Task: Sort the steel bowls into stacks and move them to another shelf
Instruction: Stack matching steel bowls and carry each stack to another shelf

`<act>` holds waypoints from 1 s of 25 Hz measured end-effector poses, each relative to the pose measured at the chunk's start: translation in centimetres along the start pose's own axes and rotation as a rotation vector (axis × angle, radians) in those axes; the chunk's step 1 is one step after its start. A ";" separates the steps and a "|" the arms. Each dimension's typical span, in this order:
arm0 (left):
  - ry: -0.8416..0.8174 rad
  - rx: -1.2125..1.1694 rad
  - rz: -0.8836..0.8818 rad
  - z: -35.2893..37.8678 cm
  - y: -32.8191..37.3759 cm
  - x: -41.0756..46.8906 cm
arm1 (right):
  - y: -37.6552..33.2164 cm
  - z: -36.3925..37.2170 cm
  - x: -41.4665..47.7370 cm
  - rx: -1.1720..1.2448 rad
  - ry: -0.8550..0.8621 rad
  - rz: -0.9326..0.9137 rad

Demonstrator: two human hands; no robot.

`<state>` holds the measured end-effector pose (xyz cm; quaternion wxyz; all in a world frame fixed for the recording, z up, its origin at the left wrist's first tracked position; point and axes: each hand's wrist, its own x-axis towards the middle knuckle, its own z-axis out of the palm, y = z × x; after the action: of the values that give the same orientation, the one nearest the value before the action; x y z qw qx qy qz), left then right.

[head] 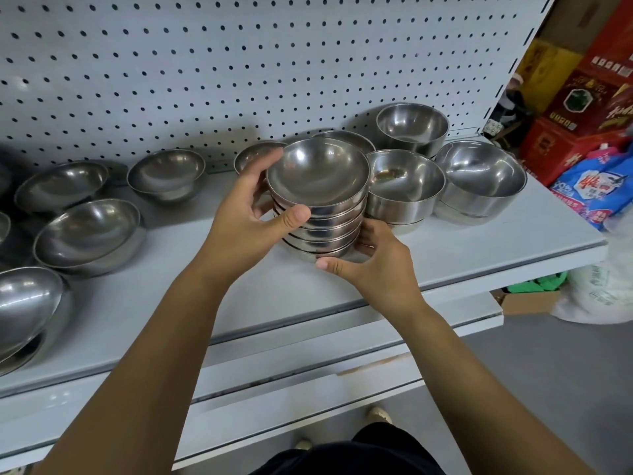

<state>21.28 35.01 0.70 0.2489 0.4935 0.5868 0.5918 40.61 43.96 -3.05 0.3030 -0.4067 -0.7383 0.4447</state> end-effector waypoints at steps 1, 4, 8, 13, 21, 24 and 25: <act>0.014 -0.008 0.003 0.1 -0.2 0.0 | 0.0 0.0 0.0 -0.002 0.000 0.000; 0.048 -0.020 -0.005 0.1 -0.3 0.2 | 0.0 0.1 -0.1 0.001 0.001 0.002; 0.065 -0.009 -0.015 -0.1 -0.1 0.5 | 0.0 0.6 -0.3 0.008 0.000 0.000; 0.061 -0.012 -0.029 -0.3 0.3 0.5 | -0.6 1.7 -0.2 -0.014 0.041 -0.014; 0.090 0.012 0.004 0.0 1.5 -0.4 | -0.7 0.6 -1.1 0.123 0.015 -0.003; 0.100 0.029 0.011 0.7 2.6 -1.2 | -0.4 0.0 -1.6 0.181 0.023 -0.012; 0.108 0.032 0.019 1.1 3.1 -1.5 | -0.3 -0.4 -1.9 0.207 0.018 -0.016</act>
<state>23.70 33.63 2.98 0.2035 0.4704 0.6042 0.6102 41.75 42.39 -2.81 0.3536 -0.3716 -0.6888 0.5124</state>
